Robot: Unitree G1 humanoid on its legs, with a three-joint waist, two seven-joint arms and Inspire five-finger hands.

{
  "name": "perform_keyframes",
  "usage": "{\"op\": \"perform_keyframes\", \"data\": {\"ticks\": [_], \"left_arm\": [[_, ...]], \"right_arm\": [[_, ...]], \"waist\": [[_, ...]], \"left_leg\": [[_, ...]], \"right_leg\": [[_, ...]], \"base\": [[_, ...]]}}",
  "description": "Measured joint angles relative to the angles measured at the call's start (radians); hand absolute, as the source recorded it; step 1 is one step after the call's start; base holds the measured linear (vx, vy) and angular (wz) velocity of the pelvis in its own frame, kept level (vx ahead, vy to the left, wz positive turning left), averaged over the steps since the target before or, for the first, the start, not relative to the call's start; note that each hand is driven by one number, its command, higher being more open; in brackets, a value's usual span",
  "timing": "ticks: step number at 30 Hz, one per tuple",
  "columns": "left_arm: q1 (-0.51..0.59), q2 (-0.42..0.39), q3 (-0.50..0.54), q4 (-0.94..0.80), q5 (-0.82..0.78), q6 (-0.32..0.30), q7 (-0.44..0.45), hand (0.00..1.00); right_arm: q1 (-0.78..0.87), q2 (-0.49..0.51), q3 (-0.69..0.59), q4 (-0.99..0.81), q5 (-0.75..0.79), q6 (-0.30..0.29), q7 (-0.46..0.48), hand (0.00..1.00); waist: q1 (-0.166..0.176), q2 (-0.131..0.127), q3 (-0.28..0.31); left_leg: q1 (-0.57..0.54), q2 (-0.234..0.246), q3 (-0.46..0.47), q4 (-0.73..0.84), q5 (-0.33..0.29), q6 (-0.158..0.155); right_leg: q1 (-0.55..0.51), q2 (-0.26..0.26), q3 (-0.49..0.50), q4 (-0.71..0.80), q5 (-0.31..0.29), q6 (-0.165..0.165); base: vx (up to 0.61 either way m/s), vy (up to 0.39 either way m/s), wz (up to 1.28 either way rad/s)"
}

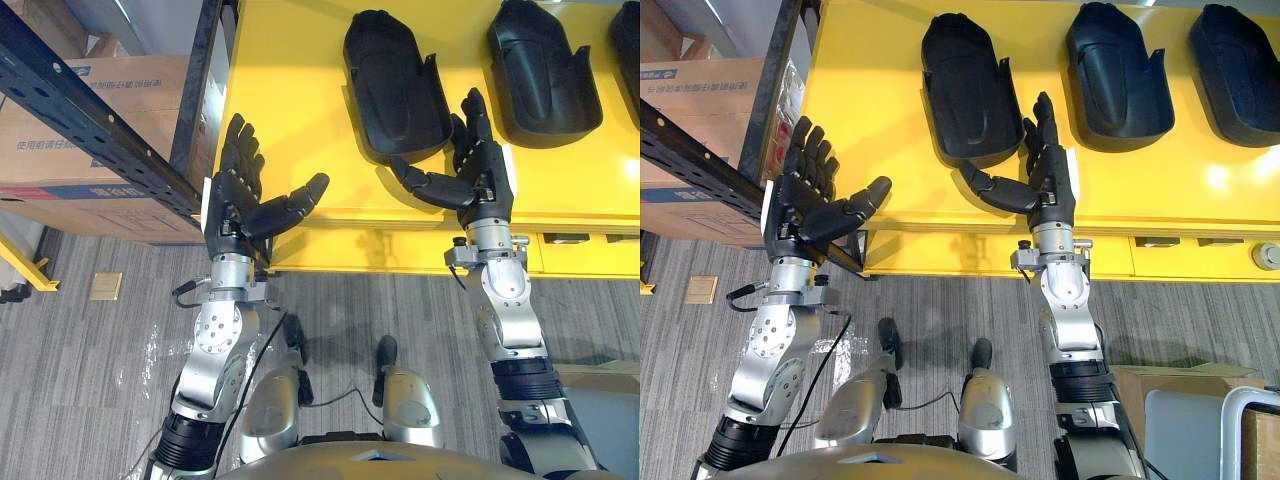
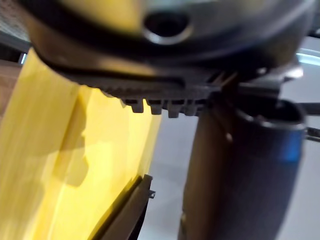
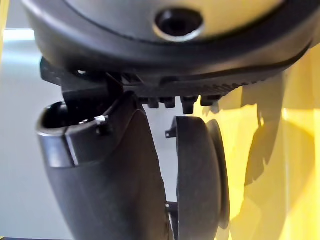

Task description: Walk over and take three plastic housings, then place them on the shelf

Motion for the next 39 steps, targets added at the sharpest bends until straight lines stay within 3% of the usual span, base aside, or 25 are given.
{"op": "perform_keyframes", "data": {"ticks": [21, 28, 31, 36, 39], "left_arm": [[-0.005, 0.001, -0.016, 0.040, 0.000, 0.023, -0.021, 1.00], [-0.005, 0.001, -0.026, 0.040, 0.000, 0.023, -0.021, 1.00], [-0.006, 0.001, -0.029, 0.040, 0.000, 0.023, -0.020, 1.00], [-0.013, 0.002, -0.039, 0.043, 0.001, 0.022, -0.016, 1.00], [-0.014, 0.002, -0.044, 0.043, 0.001, 0.019, -0.007, 1.00]], "right_arm": [[0.000, -0.001, 0.032, 0.001, 0.046, -0.001, 0.096, 1.00], [0.000, -0.001, 0.031, 0.001, 0.064, -0.001, 0.080, 1.00], [0.000, -0.001, 0.031, 0.001, -0.056, -0.002, 0.003, 1.00], [-0.019, -0.001, 0.020, -0.002, -0.352, -0.044, -0.249, 1.00], [-0.072, -0.005, 0.004, -0.007, -0.400, -0.044, -0.287, 1.00]], "waist": [[0.005, 0.001, 0.000], [0.013, 0.001, 0.000], [0.016, 0.001, 0.000], [0.021, 0.002, 0.000], [0.022, 0.004, 0.002]], "left_leg": [[0.010, -0.001, -0.006, 0.000, 0.001, -0.001], [0.010, -0.001, -0.006, 0.000, 0.001, -0.001], [0.009, -0.001, -0.006, 0.000, 0.001, -0.001], [0.003, -0.001, -0.008, 0.000, 0.001, -0.001], [-0.006, 0.000, -0.006, 0.000, 0.003, -0.002]], "right_leg": [[0.014, -0.001, -0.004, 0.001, -0.001, -0.001], [0.014, -0.001, -0.004, 0.000, -0.001, 0.000], [0.013, -0.001, -0.004, -0.001, -0.001, 0.000], [0.009, -0.001, -0.004, -0.001, -0.001, 0.000], [-0.002, 0.000, -0.003, -0.001, -0.001, 0.000]], "base": [[0.00, 0.000, 0.00], [0.00, 0.000, 0.00], [0.00, 0.000, 0.00], [0.00, 0.000, 0.00], [0.00, 0.000, 0.00]]}}
